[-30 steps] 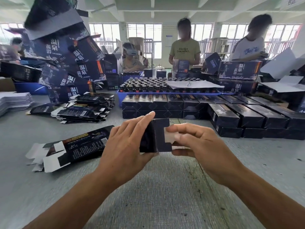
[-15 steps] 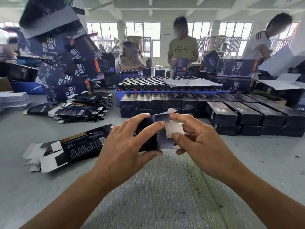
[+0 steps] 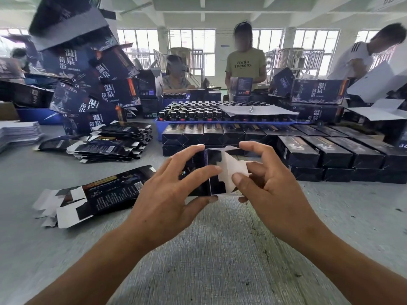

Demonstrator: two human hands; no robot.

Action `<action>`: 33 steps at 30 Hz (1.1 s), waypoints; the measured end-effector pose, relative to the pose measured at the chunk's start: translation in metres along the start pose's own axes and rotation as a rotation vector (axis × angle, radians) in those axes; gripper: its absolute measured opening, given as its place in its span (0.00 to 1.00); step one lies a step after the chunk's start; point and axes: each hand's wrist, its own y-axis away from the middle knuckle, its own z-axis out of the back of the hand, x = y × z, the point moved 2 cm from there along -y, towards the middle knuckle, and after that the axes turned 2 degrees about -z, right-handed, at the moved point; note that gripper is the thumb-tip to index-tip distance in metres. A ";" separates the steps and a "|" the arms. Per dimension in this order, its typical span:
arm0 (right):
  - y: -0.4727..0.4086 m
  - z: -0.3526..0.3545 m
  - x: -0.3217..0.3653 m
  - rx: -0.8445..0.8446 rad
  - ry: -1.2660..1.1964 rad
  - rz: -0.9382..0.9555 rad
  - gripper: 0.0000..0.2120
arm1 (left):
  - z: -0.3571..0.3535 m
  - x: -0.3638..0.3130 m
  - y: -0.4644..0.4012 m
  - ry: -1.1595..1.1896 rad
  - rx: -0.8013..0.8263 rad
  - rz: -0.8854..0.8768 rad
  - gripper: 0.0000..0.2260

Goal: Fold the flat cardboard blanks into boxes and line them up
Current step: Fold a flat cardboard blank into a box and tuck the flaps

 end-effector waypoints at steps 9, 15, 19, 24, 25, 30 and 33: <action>0.002 0.001 0.004 0.006 0.132 0.035 0.16 | -0.001 -0.006 0.000 0.012 -0.012 0.019 0.31; 0.003 0.001 0.008 0.176 0.139 0.010 0.29 | 0.001 0.001 0.001 0.087 -0.003 0.048 0.27; 0.003 0.001 0.008 0.110 0.101 0.027 0.24 | -0.001 0.001 0.002 0.125 -0.027 0.043 0.26; 0.004 -0.002 0.008 -0.062 0.120 0.086 0.15 | -0.006 -0.006 0.002 0.144 -0.074 0.026 0.26; 0.005 -0.002 0.008 -0.074 0.121 0.096 0.15 | -0.006 -0.007 0.002 0.139 -0.077 0.028 0.26; 0.007 -0.006 0.008 -0.102 0.076 0.102 0.22 | -0.008 -0.009 0.003 0.100 -0.093 0.028 0.26; 0.007 -0.007 0.007 -0.116 0.021 0.065 0.17 | -0.009 -0.009 0.004 0.100 -0.096 0.043 0.27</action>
